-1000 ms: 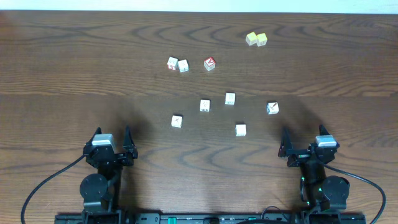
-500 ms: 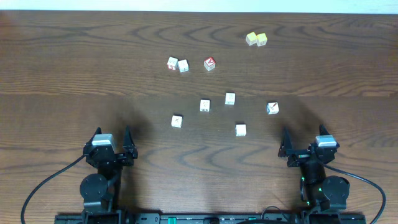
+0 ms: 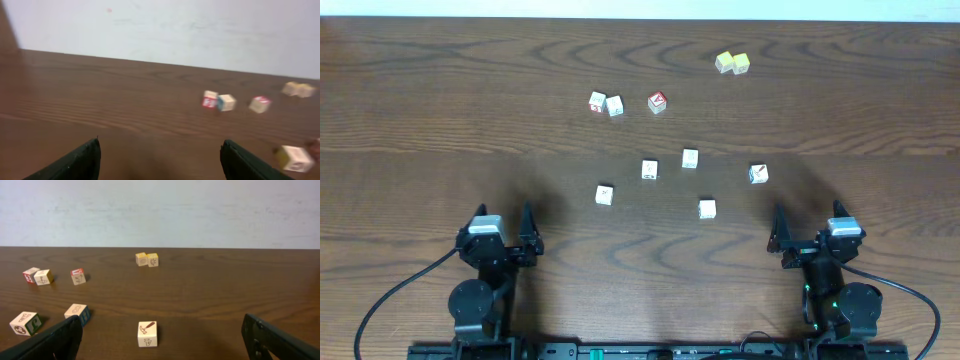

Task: Lift 5 blocks
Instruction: 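Reach the left gripper over the white '4' block and close on it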

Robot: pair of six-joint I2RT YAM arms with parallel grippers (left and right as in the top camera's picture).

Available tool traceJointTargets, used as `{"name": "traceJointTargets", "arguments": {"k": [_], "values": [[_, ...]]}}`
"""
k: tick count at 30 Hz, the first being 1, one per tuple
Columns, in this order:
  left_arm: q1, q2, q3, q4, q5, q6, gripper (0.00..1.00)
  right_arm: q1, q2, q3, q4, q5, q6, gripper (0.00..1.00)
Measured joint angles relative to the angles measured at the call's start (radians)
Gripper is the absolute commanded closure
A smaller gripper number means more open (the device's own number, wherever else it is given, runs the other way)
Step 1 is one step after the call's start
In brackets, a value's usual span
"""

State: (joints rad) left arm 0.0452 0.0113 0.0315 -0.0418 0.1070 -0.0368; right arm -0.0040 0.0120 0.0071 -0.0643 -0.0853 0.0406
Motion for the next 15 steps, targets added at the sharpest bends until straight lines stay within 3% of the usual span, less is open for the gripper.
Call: {"name": "traceJointTargets", "arguments": {"k": [8,15], "values": [[0.000,0.001,-0.014,0.084,0.345,-0.189,0.23,0.000,0.000,0.000,0.000,0.000,0.000,0.01],[0.000,0.004,-0.020,0.447,0.567,-0.308,0.23,0.000,0.000,0.000,0.000,0.000,0.000,0.01]]}}
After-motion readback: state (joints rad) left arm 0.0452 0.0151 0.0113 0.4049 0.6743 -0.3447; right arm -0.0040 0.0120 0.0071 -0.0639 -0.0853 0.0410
